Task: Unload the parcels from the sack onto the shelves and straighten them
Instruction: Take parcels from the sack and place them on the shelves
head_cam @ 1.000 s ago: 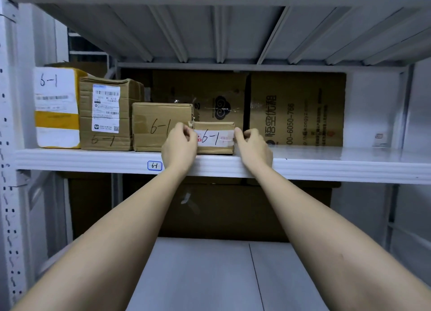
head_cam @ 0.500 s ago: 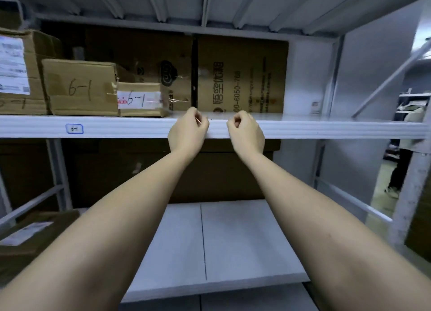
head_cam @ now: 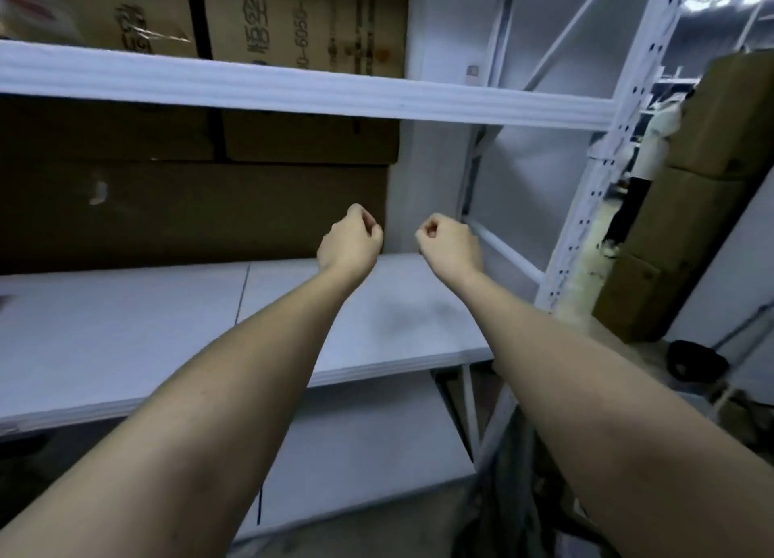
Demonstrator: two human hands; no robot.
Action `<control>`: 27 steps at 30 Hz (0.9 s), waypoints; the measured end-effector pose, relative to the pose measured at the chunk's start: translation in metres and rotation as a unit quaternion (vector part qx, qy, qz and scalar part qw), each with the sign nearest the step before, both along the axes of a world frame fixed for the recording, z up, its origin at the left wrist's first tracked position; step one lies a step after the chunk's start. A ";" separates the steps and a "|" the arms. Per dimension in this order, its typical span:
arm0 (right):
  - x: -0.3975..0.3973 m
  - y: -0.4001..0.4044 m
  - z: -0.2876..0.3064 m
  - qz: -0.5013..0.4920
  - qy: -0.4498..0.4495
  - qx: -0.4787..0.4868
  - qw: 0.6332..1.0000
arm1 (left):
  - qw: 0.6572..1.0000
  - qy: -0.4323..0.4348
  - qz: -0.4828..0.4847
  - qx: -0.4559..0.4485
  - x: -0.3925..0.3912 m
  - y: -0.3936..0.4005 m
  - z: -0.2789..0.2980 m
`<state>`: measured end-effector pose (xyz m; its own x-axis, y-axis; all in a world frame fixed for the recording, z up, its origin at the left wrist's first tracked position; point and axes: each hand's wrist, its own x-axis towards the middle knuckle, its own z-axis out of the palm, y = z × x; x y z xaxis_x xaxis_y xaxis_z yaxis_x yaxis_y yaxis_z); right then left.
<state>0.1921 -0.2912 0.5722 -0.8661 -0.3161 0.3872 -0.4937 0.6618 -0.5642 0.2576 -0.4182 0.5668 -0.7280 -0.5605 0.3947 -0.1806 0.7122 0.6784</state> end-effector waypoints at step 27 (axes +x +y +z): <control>-0.223 0.348 -0.301 -0.199 -0.405 0.040 0.891 | 0.835 -0.445 -0.224 0.233 -0.245 0.278 -0.292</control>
<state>-0.0306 0.0564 0.2713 -0.9008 0.0804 -0.4266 0.3374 0.7481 -0.5714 0.0130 -0.1398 0.2746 -0.7942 -0.0956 -0.6000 -0.5477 0.5401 0.6389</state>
